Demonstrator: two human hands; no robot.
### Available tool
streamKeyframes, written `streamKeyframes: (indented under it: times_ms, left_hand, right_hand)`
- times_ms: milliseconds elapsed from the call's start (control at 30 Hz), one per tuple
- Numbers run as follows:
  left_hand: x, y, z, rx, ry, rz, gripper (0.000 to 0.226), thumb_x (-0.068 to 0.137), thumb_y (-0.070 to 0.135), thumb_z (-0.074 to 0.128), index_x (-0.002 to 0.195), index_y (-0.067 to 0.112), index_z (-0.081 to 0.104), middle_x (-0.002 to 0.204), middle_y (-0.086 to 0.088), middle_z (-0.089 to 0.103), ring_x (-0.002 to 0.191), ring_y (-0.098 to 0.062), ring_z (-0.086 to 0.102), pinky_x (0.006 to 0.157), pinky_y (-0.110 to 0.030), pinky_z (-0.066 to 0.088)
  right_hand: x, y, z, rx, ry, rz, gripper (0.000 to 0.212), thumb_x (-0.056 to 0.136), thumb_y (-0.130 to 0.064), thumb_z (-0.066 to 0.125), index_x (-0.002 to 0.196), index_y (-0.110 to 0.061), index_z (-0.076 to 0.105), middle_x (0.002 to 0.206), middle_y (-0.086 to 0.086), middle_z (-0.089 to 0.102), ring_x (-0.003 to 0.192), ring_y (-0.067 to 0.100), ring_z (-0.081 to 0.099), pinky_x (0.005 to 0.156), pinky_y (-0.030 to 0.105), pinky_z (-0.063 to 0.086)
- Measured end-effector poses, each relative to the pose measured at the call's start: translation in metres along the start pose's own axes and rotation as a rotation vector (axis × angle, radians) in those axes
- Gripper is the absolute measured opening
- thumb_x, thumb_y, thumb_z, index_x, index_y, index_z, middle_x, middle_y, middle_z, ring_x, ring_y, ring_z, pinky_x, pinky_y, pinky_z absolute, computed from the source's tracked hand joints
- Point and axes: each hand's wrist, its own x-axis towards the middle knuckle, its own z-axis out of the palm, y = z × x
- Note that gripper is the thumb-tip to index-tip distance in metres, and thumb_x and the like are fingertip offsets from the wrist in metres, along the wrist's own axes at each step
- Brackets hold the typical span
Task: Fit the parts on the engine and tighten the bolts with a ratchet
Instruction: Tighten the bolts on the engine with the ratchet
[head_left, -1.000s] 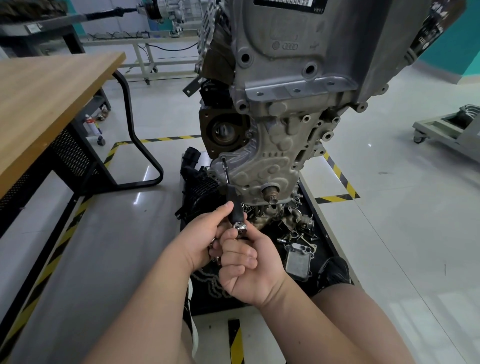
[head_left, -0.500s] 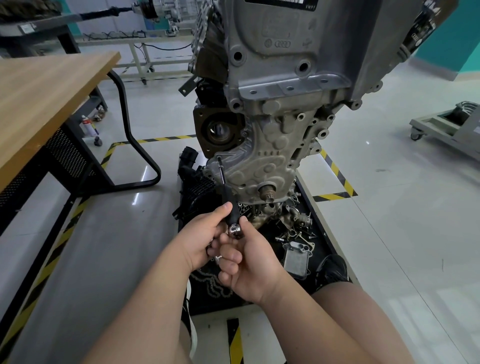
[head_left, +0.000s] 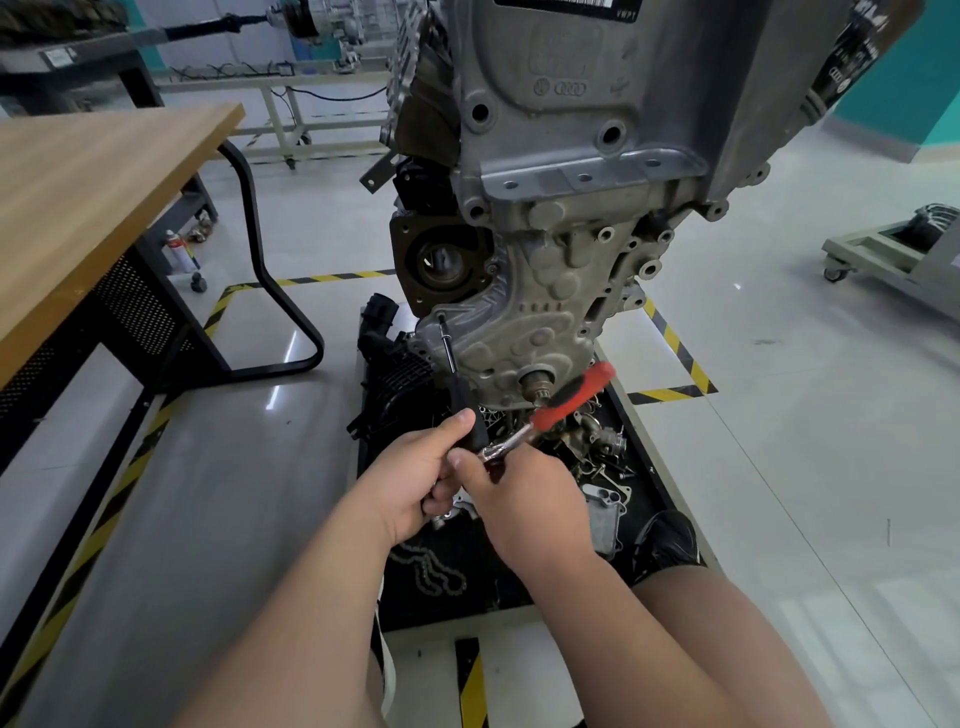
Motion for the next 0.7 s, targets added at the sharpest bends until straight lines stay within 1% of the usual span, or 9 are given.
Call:
streamKeyframes:
  times_ms: [67, 133, 233, 333, 400, 467, 567, 633, 700]
  left_hand:
    - [0.0, 0.0, 0.0, 0.018, 0.005, -0.009, 0.04, 0.087, 0.045, 0.064, 0.066, 0.014, 0.051, 0.05, 0.0, 0.04, 0.036, -0.008, 0.031, 0.034, -0.018, 0.022]
    - [0.001, -0.001, 0.0, 0.016, 0.006, -0.018, 0.037, 0.086, 0.045, 0.065, 0.078, 0.012, 0.052, 0.048, 0.001, 0.041, 0.034, -0.007, 0.031, 0.033, -0.017, 0.023]
    - [0.003, -0.002, 0.0, 0.003, 0.006, -0.017, 0.038, 0.084, 0.046, 0.068, 0.072, 0.014, 0.051, 0.047, 0.002, 0.041, 0.034, -0.008, 0.032, 0.033, -0.017, 0.023]
    - [0.003, -0.001, 0.0, 0.004, -0.009, 0.001, 0.044, 0.063, 0.055, 0.075, 0.057, 0.019, 0.052, 0.047, 0.003, 0.038, 0.035, -0.008, 0.031, 0.034, -0.017, 0.022]
    - [0.003, -0.001, 0.001, -0.012, -0.032, 0.019, 0.051, 0.054, 0.059, 0.075, 0.071, 0.014, 0.059, 0.047, 0.005, 0.035, 0.036, -0.007, 0.031, 0.034, -0.016, 0.022]
    - [0.004, -0.002, 0.001, -0.029, -0.044, 0.023, 0.059, 0.055, 0.06, 0.074, 0.087, 0.011, 0.065, 0.046, 0.007, 0.033, 0.036, -0.007, 0.03, 0.034, -0.017, 0.022]
    - [0.003, -0.002, 0.002, -0.055, -0.059, 0.029, 0.052, 0.055, 0.06, 0.073, 0.083, 0.016, 0.076, 0.044, 0.008, 0.033, 0.036, -0.006, 0.029, 0.034, -0.017, 0.021]
    - [0.003, -0.002, 0.002, -0.052, -0.065, 0.044, 0.052, 0.051, 0.062, 0.073, 0.081, 0.019, 0.078, 0.044, 0.007, 0.035, 0.036, -0.007, 0.028, 0.035, -0.017, 0.021]
    - [0.002, -0.001, 0.002, -0.042, -0.07, 0.055, 0.053, 0.053, 0.063, 0.072, 0.082, 0.02, 0.078, 0.044, 0.005, 0.038, 0.036, -0.007, 0.029, 0.035, -0.017, 0.02]
  right_hand:
    - [0.002, 0.001, -0.001, -0.12, 0.053, -0.057, 0.046, 0.083, -0.069, 0.05, 0.077, -0.024, 0.049, 0.06, -0.009, 0.053, 0.057, 0.01, 0.051, 0.047, 0.026, 0.03]
    - [0.003, 0.002, -0.001, -0.12, 0.065, -0.054, 0.045, 0.08, -0.07, 0.053, 0.081, -0.025, 0.054, 0.061, -0.008, 0.055, 0.061, 0.012, 0.056, 0.049, 0.026, 0.034]
    - [0.004, 0.004, 0.001, 0.001, 0.058, -0.026, 0.042, 0.078, -0.067, 0.059, 0.071, -0.026, 0.053, 0.056, -0.008, 0.053, 0.054, 0.008, 0.052, 0.048, 0.027, 0.033]
    - [0.003, 0.004, 0.003, 0.184, 0.036, 0.02, 0.044, 0.08, -0.063, 0.061, 0.065, -0.022, 0.054, 0.053, -0.006, 0.056, 0.049, 0.009, 0.052, 0.047, 0.027, 0.038]
    - [0.001, 0.003, 0.006, 0.34, -0.007, 0.073, 0.05, 0.085, -0.059, 0.057, 0.066, -0.013, 0.059, 0.051, 0.0, 0.059, 0.047, 0.017, 0.057, 0.048, 0.033, 0.047]
    - [-0.001, 0.001, 0.007, 0.515, -0.074, 0.14, 0.051, 0.092, -0.053, 0.052, 0.068, -0.009, 0.062, 0.047, 0.002, 0.059, 0.042, 0.016, 0.058, 0.046, 0.028, 0.05]
    - [-0.005, -0.003, 0.007, 0.763, -0.19, 0.21, 0.05, 0.098, -0.046, 0.047, 0.069, -0.01, 0.066, 0.046, 0.003, 0.059, 0.038, 0.015, 0.053, 0.042, 0.023, 0.047]
    - [-0.006, -0.006, 0.006, 0.937, -0.268, 0.283, 0.053, 0.099, -0.048, 0.044, 0.068, -0.01, 0.066, 0.049, 0.006, 0.059, 0.04, 0.018, 0.051, 0.044, 0.025, 0.046]
    - [-0.007, -0.009, 0.005, 1.127, -0.359, 0.383, 0.056, 0.098, -0.053, 0.044, 0.067, -0.01, 0.062, 0.047, 0.006, 0.051, 0.038, 0.019, 0.045, 0.044, 0.026, 0.043]
